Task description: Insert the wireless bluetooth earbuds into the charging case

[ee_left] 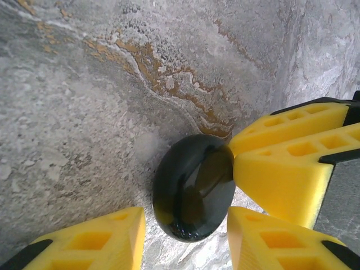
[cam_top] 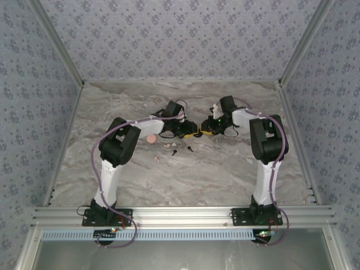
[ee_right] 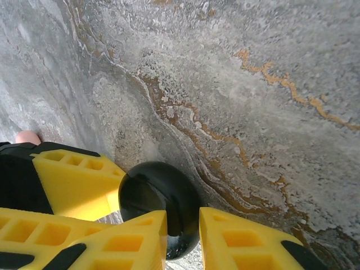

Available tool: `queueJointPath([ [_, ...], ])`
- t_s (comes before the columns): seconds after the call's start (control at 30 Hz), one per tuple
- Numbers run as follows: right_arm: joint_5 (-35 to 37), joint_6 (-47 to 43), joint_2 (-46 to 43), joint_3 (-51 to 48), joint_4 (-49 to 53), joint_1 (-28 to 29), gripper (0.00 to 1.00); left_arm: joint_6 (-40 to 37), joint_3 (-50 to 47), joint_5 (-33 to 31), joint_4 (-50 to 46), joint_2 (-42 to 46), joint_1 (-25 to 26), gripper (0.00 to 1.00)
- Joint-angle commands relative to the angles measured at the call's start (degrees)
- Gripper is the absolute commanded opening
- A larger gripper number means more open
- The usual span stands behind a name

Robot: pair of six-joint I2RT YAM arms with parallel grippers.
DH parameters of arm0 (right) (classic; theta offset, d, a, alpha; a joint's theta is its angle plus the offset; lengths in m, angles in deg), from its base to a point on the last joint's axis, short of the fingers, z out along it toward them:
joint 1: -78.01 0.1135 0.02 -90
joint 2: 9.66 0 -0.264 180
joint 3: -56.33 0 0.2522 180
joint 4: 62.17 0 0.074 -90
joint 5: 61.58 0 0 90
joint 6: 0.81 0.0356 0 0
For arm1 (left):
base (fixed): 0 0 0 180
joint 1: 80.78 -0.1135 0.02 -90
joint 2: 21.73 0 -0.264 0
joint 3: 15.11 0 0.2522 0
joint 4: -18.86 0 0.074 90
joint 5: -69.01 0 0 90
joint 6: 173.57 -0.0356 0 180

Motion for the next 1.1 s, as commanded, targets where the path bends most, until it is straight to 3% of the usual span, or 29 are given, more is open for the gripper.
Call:
queueJointPath([
  [0.0,-0.47,0.85,1.82,0.77,0.36,-0.27,0.22,0.84,1.66,1.40,1.68,-2.09,0.27,0.41],
  [0.43,-1.70,1.53,1.68,-1.05,-1.05,-0.41,0.21,4.51,0.33,4.04,7.50,-2.73,0.27,0.41],
  [0.87,-1.75,1.49,0.56,-1.25,-0.67,-0.49,0.22,5.05,0.01,2.75,7.13,-2.40,0.31,0.23],
  [1.07,0.27,0.83,-5.19,-3.80,-1.21,-1.10,0.29,2.56,-1.73,0.75,6.04,1.17,-0.14,0.21],
])
